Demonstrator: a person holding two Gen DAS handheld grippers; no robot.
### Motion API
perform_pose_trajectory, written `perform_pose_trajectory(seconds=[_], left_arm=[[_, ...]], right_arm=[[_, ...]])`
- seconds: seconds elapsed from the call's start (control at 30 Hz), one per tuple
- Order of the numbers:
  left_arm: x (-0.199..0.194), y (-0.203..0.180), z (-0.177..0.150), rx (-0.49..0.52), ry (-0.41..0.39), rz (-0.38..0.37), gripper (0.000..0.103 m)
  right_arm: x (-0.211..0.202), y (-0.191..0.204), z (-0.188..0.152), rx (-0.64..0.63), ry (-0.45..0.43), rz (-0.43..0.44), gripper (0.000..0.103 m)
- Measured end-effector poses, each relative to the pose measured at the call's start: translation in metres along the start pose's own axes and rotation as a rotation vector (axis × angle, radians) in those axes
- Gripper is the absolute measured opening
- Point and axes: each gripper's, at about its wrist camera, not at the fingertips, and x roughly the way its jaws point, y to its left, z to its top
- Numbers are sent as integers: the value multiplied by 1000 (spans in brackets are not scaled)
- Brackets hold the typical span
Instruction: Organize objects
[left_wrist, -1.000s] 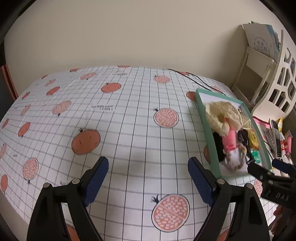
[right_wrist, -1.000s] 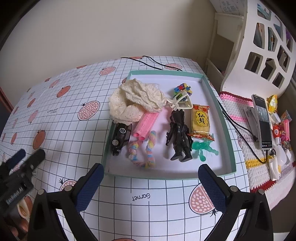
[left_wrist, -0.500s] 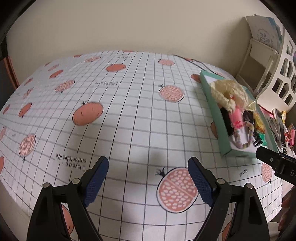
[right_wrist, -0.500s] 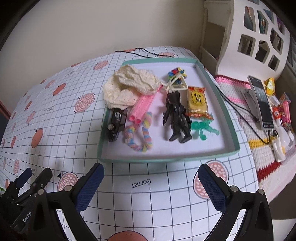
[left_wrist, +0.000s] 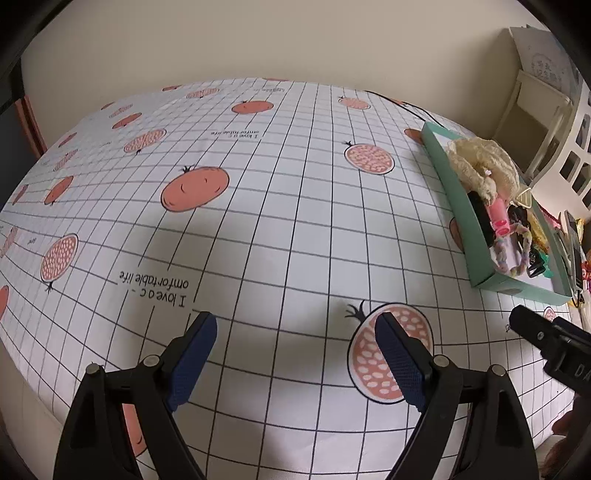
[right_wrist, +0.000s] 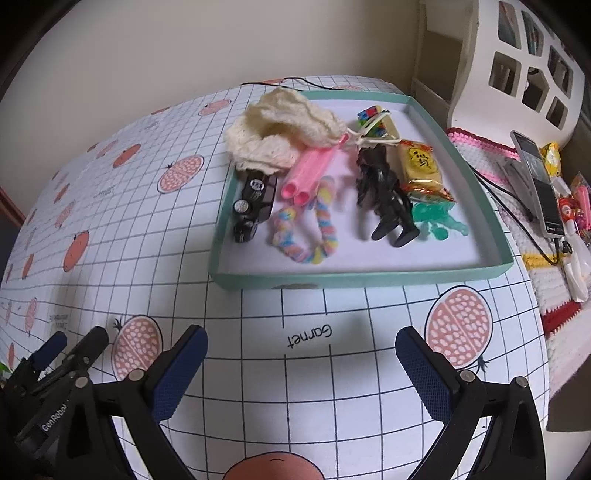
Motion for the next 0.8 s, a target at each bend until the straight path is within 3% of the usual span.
perform_pose_trajectory(seconds=[0.8], left_arm=[[8, 3, -8, 9, 10, 58, 88]], right_arm=[[20, 8, -21, -42, 1, -53, 103]])
